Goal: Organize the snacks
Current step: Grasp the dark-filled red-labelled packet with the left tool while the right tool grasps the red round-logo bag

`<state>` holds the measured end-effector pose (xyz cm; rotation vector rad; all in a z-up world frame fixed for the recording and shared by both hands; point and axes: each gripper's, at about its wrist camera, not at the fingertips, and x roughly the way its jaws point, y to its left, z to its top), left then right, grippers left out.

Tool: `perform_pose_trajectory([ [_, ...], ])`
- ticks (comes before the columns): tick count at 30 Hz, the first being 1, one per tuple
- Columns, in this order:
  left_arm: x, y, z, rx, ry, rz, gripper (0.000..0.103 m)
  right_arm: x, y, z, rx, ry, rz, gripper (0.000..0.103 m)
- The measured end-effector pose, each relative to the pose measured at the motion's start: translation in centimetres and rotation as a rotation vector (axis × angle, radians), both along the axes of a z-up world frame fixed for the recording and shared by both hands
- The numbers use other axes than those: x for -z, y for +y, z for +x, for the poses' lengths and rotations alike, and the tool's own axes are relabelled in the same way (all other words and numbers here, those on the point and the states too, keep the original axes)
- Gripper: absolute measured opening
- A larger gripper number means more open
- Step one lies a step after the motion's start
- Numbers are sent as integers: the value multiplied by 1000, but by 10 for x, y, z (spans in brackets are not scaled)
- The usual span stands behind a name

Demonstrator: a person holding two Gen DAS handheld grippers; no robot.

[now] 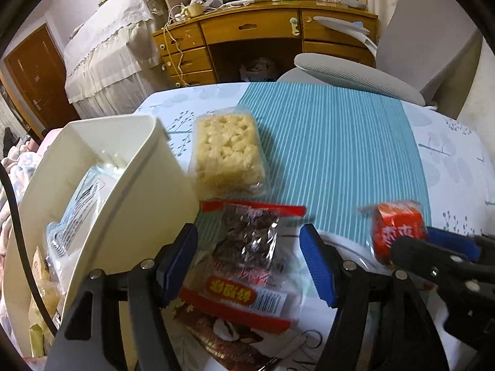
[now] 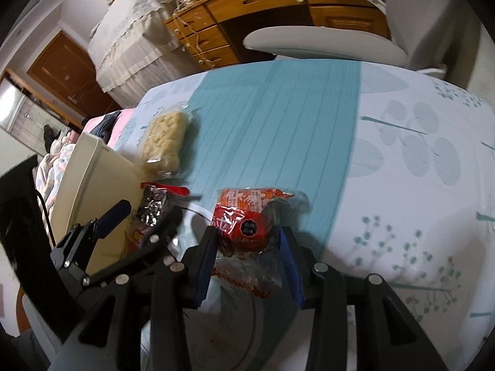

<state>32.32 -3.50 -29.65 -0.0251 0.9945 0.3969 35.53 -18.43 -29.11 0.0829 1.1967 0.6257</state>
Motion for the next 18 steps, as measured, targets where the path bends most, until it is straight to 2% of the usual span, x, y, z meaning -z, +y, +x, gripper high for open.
perform_pose_trajectory([
  [3, 2, 2, 6, 4, 18, -8, 64, -3, -10, -1, 23, 3, -3, 41],
  [4, 3, 3, 5, -2, 28, -10, 57, -4, -14, -1, 30, 5, -3, 41],
  [5, 6, 7, 6, -20, 46, -11, 45, -5, -18, -2, 40, 7, -2, 41],
  [6, 7, 10, 6, -22, 48, -27, 43, -5, -21, -2, 45, 11, -2, 41],
  [8, 7, 18, 5, -36, 37, -74, 40, -6, -25, -4, 59, 17, -5, 41],
  [18, 5, 22, -4, -30, 76, -104, 39, -12, -40, -24, 111, 57, -12, 40],
])
